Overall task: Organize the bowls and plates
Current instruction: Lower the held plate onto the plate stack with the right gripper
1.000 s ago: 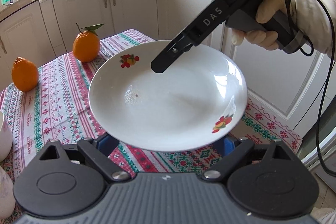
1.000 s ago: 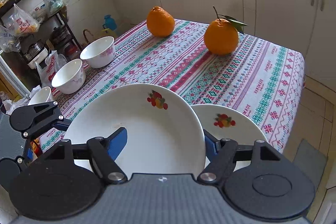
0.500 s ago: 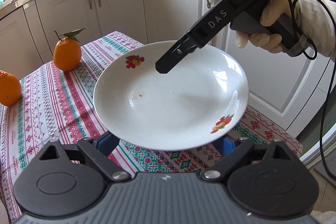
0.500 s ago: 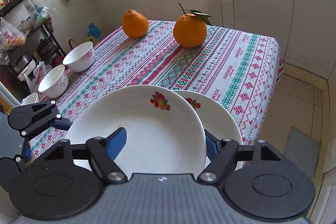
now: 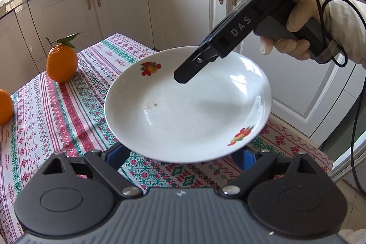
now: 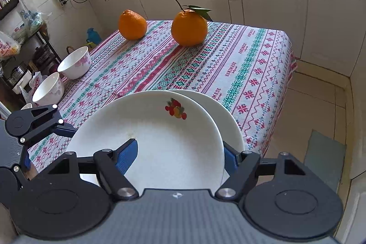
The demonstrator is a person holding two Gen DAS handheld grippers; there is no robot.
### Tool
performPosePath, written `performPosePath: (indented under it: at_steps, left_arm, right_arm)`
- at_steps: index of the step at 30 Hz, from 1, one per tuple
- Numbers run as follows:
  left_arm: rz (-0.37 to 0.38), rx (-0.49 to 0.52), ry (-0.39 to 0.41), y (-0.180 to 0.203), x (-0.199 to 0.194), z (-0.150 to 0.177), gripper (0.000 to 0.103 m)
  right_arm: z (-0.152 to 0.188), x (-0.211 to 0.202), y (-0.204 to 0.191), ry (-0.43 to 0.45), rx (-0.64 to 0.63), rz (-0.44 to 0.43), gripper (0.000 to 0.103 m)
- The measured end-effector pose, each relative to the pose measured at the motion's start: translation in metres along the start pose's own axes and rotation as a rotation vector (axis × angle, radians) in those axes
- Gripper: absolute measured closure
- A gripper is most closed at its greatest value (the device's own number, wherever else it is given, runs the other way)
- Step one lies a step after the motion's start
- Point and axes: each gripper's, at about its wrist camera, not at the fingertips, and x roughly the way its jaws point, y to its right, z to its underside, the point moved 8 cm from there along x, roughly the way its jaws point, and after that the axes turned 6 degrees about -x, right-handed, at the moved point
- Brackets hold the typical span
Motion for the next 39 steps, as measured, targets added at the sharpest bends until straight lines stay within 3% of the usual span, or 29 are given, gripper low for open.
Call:
performPosePath:
  at_steps: [26,39]
  left_arm:
    - [0.03,-0.034,0.009,-0.009,0.011,-0.002,0.006]
    - [0.037,-0.051,0.01,-0.009,0.012,-0.002,0.006]
  right_arm:
    - [0.009,-0.017,0.004,-0.01,0.03,0.056,0.019]
    - [0.011,-0.014,-0.005,-0.054,0.003,0.13,0.011]
